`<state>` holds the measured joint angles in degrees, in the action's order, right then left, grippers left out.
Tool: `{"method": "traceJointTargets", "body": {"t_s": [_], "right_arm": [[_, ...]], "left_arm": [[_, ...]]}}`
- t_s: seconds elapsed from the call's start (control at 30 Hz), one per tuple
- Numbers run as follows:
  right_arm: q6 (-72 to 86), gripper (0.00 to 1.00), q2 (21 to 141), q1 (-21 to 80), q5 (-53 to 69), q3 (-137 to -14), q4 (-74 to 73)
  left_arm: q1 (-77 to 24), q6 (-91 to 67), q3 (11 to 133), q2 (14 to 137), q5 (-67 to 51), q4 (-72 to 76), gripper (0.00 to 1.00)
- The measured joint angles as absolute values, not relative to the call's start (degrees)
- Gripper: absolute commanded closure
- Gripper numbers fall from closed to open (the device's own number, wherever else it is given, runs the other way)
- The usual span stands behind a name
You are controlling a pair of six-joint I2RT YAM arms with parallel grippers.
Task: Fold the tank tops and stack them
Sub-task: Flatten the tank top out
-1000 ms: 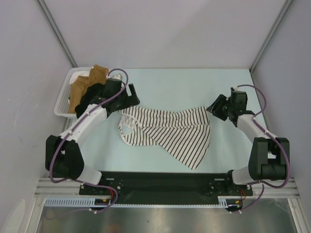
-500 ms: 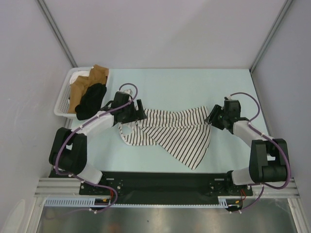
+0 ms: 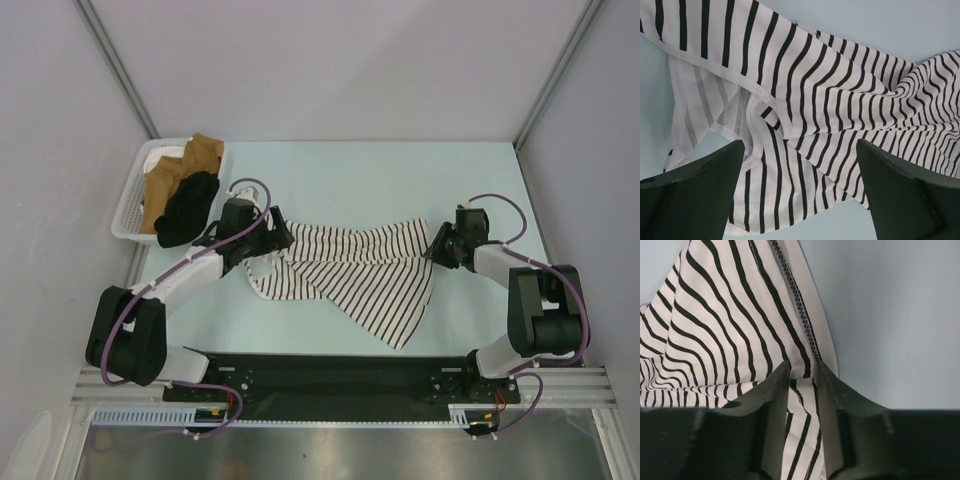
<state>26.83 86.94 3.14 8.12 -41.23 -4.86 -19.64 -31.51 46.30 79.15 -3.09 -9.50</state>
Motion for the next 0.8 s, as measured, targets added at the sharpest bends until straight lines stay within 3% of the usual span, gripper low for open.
{"method": "traceJointTargets", "body": {"t_s": [0.07,0.17,0.8], "right_arm": [[27.11,0.85,87.46,3.22,8.38,-41.23,-4.62],[27.03,1.0,87.46,3.22,8.45,-41.23,-4.14],[27.16,1.0,80.6,3.27,6.81,-39.44,-2.7]], "left_arm": [[-19.29,-31.55,45.71,79.15,-3.73,-8.05,0.1],[-19.18,-31.92,44.62,79.15,-4.73,-6.57,0.18],[-22.98,-30.96,47.05,88.18,-2.98,-11.49,0.43]]}}
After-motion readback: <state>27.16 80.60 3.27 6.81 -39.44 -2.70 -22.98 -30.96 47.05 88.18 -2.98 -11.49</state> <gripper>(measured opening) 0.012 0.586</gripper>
